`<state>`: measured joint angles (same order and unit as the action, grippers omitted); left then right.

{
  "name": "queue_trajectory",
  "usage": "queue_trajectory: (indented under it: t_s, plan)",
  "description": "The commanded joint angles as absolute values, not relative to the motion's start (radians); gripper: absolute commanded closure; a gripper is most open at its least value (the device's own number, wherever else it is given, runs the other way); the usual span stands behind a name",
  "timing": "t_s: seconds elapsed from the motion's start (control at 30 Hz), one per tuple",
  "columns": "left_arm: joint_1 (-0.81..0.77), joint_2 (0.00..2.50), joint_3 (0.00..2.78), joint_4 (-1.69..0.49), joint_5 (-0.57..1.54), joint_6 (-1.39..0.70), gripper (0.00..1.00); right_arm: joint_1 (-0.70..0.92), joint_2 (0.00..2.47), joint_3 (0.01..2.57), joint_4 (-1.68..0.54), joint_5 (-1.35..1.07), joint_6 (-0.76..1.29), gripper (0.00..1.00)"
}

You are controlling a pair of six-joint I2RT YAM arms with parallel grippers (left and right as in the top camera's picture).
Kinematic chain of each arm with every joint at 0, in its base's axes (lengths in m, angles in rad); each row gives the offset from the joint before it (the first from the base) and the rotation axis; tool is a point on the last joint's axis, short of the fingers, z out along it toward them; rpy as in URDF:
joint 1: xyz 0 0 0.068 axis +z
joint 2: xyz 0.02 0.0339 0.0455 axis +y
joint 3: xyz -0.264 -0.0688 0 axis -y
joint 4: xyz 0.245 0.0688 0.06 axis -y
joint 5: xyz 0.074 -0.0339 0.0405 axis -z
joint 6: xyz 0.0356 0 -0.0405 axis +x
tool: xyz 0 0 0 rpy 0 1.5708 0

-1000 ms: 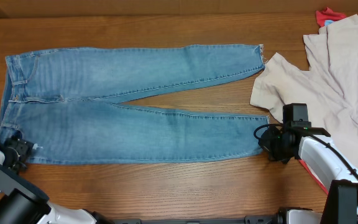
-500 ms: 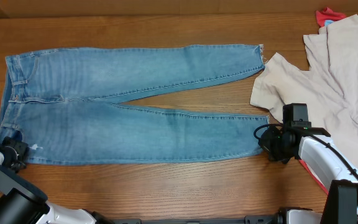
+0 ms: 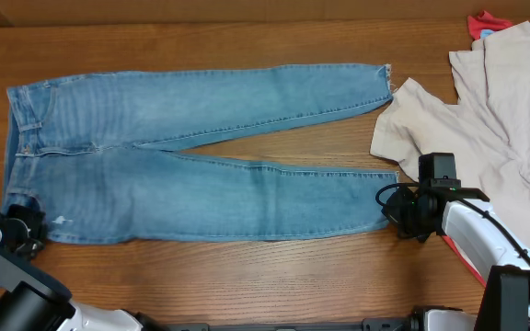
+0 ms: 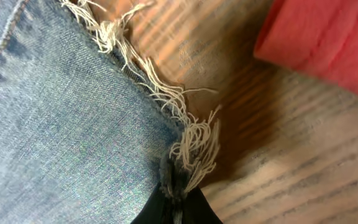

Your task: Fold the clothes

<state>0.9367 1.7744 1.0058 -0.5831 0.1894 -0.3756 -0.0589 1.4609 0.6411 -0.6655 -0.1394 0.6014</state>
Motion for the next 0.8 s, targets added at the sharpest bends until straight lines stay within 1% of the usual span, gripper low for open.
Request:
queue_trajectory:
  t_s: [0.0, 0.17, 0.4, 0.5, 0.63, 0.77]
  plan:
    - [0.933, 1.662, 0.992, -0.631, 0.292, -0.408, 0.96, -0.059, 1.474, 0.645, -0.712, -0.12, 0.595, 0.96]
    - [0.945, 1.483, 0.992, -0.711, 0.289, -0.429, 0.96, -0.059, 1.438, 0.734, -0.796, -0.113, 0.594, 0.96]
    - [1.002, 1.277, 0.992, -0.782, 0.281, -0.451, 0.96, -0.06, 1.389, 0.923, -0.976, -0.025, 0.549, 0.96]
    - [1.032, 1.23, 0.999, -0.839, 0.256, -0.45, 0.96, -0.064, 1.377, 1.012, -1.053, 0.008, 0.549, 0.96]
    - [1.056, 1.2, 1.024, -0.948, 0.174, -0.451, 0.96, -0.081, 1.368, 1.133, -1.155, 0.019, 0.539, 0.96]
    - [1.056, 1.184, 1.042, -1.026, 0.074, -0.464, 0.96, -0.093, 1.368, 1.234, -1.243, 0.019, 0.479, 0.95]
